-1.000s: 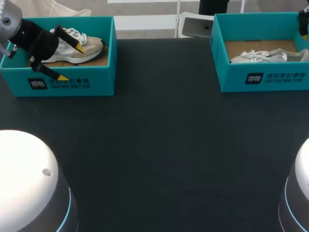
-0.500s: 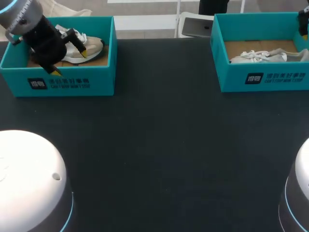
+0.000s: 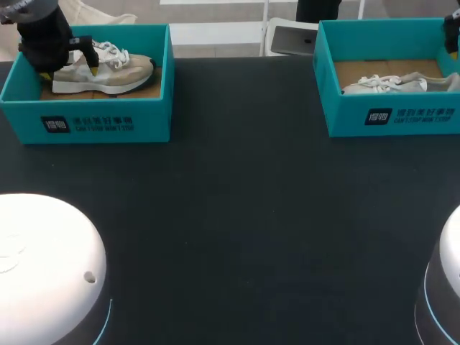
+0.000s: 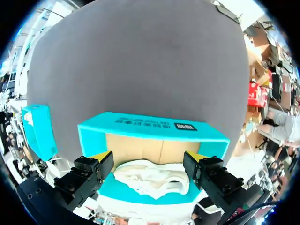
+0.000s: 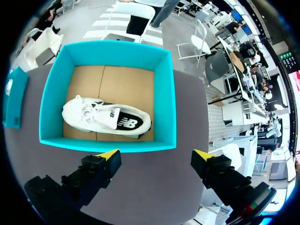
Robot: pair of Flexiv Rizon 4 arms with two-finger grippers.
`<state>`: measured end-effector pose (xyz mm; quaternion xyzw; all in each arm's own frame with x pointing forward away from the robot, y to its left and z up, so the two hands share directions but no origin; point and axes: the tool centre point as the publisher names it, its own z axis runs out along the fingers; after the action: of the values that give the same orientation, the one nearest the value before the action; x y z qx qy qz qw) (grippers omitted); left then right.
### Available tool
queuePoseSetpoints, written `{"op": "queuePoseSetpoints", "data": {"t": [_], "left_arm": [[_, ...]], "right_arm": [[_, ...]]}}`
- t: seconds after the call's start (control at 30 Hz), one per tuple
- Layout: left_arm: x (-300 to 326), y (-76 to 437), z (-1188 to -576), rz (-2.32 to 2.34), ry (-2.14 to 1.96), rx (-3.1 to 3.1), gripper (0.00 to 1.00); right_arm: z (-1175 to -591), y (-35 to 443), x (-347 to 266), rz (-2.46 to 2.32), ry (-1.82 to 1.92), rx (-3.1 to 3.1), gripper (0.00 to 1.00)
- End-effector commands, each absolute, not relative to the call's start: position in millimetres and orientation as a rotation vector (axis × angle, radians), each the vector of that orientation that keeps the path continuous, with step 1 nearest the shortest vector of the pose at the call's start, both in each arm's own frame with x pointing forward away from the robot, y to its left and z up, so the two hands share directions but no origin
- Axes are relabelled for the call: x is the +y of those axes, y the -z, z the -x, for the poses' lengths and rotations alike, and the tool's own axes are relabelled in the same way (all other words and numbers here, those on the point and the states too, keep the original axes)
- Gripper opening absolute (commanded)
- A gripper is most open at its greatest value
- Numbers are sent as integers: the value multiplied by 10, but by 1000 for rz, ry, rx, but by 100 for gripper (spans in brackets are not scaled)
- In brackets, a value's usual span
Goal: Take the shoe out of the shoebox, open the shoe tongue, remove and reinsert the insole, then place the shoe into the shoebox
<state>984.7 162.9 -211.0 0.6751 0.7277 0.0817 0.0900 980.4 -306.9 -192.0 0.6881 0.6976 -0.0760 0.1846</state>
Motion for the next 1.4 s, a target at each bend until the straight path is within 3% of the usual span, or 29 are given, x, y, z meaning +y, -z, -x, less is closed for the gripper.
{"op": "queuePoseSetpoints", "data": {"t": [0.03, 0.2, 0.77, 1.2, 1.23, 1.3, 1.33, 1.4], "left_arm": [[1896, 2068, -10350, -2173, -167, 2003, 100], [2107, 2173, -10644, -2218, -145, 1955, 100], [2107, 2173, -10644, -2218, -145, 1955, 100], [2551, 2271, -11570, -2208, -267, 2039, 100], [2579, 2289, -11616, -2216, -272, 2047, 80], [2622, 2320, -11683, -2204, -312, 2079, 68], [2644, 2338, -11712, -2207, -315, 2081, 49], [2688, 2365, -11767, -2191, -311, 2106, 26]], "right_arm": [[-9794, 1921, -3070, -1938, 213, 1965, 100], [-9794, 1921, -3070, -1938, 213, 1965, 100], [-9794, 1921, -3070, -1938, 213, 1965, 100], [-9794, 1921, -3070, -1938, 213, 1965, 100], [-9794, 1921, -3070, -1938, 213, 1965, 100], [-9794, 1921, -3070, -1938, 213, 1965, 100], [-9794, 1921, -3070, -1938, 213, 1965, 100], [-9794, 1921, -3070, -1938, 213, 1965, 100]]}}
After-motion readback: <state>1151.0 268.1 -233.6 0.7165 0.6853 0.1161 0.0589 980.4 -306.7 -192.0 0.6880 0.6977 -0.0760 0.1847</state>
